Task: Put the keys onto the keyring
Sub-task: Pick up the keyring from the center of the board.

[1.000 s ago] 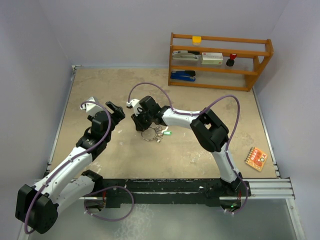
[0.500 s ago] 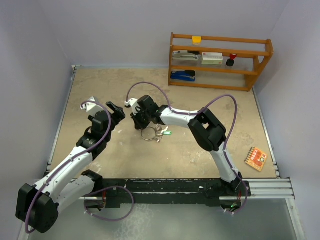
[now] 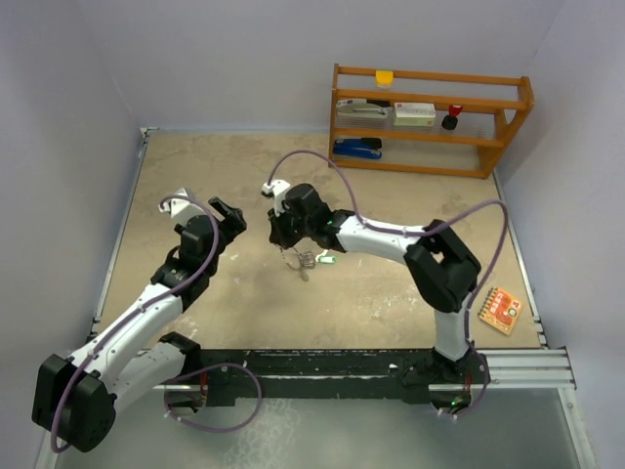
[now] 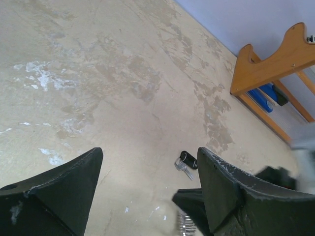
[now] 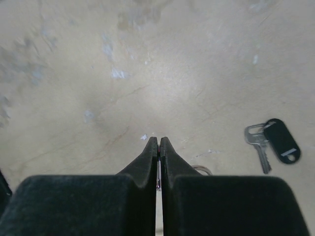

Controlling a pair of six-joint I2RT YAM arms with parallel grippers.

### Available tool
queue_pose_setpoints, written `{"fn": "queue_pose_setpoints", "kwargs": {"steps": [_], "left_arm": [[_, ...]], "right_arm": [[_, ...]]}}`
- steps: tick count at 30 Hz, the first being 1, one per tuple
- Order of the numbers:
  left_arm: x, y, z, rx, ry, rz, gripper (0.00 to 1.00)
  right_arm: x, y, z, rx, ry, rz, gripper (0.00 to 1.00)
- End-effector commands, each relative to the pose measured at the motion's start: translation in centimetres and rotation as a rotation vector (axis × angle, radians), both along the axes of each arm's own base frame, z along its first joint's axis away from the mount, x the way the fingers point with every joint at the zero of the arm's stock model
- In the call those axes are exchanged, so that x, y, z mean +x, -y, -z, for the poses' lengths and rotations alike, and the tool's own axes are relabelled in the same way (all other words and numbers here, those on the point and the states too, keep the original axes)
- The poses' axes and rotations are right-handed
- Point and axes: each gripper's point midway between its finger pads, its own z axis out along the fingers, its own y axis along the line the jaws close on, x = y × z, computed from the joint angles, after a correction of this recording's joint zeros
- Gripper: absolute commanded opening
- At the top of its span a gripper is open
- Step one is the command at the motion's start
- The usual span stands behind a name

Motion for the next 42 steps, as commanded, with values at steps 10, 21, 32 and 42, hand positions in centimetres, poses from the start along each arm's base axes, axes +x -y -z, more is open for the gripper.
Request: {"fn": "queue_pose_setpoints", "kwargs": {"steps": [10,21,32,42], "left_arm": [[3.2,6.0,0.6,-0.137,0.095,0.232,0.75],[3.1,9.7,-3.1,-0.207,0.271,0.434,0.76],[2.5,12.2,-3.6,-0.236,0.269,0.565,0.72],[1.5,13.5,-4.3,-0.169,0.312,0.669,0.71]], "right_arm": [[3.4,4.4,-13.8,0.481,0.041,0.448,0.00],[3.3,5.6,-15.3,0.600,0.051,0.517,0.00],[4.8,6.3,-16.4,0.712,0.132,0.590,0.00],[5.0,5.4,-16.7,0.749,0.098,0.581,0.00]]}}
